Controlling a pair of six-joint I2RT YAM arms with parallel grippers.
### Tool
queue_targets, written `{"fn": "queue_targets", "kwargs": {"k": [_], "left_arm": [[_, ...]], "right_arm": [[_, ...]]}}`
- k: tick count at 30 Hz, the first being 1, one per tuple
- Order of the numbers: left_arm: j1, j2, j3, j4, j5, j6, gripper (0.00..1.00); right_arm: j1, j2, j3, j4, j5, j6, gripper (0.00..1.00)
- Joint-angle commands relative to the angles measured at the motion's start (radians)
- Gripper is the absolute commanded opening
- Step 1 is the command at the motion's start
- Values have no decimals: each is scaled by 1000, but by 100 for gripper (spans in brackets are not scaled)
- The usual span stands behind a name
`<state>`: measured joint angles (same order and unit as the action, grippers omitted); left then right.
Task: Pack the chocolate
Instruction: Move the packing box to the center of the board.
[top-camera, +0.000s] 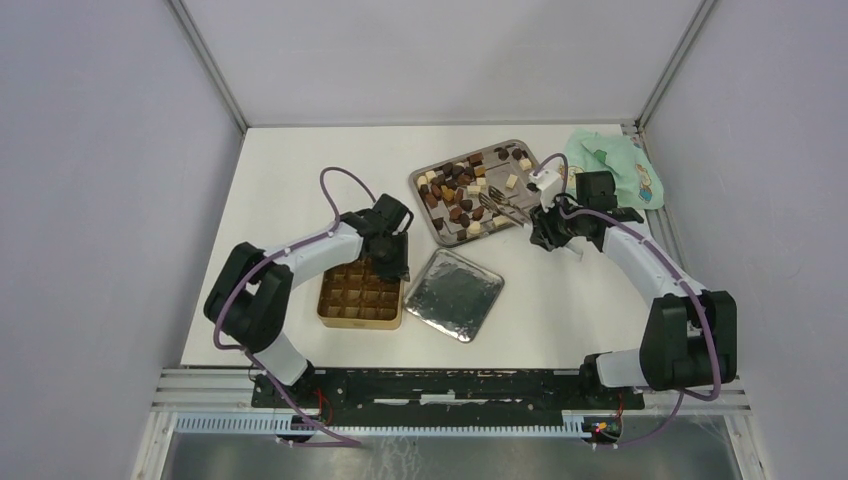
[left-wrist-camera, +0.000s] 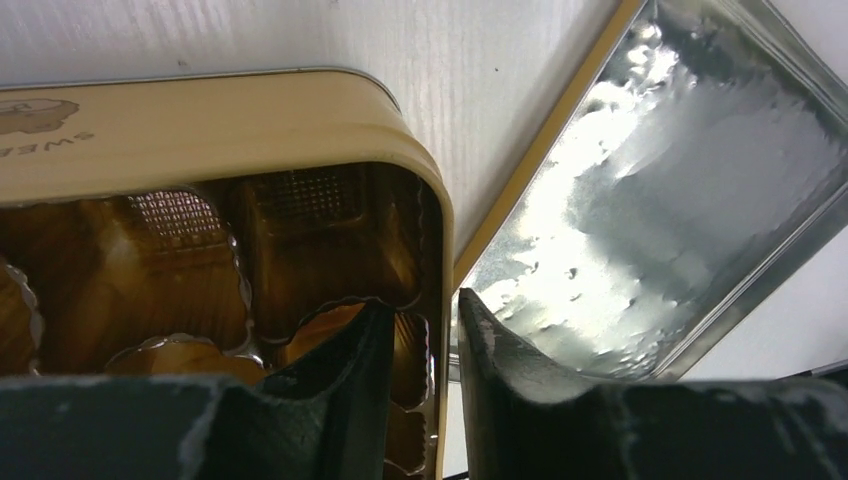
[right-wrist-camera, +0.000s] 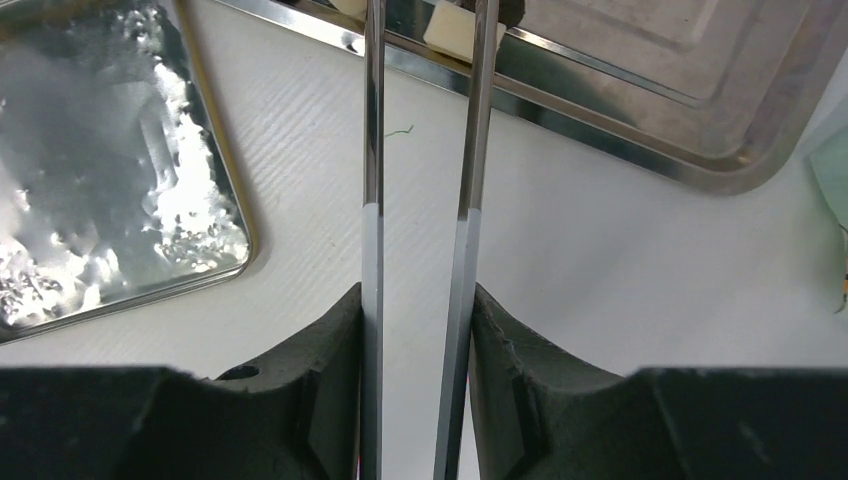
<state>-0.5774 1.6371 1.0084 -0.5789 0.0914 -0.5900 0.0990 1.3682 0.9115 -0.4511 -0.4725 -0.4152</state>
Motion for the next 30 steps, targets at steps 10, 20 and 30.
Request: {"fn": "queue_targets", "kwargs": {"k": [10,20,30], "left_arm": [[-25,-380,-13,107,-200,-58,59],[-28,-794,-222,314,-315,-157,93],[-27,-911,-328,382,-263,-226,95]], "right_arm": [[-22,94,136,-34,142,-87,42],[-38,164,191,-25,150,-89,42],[-40,231,235,-20,106,-86,41]]}}
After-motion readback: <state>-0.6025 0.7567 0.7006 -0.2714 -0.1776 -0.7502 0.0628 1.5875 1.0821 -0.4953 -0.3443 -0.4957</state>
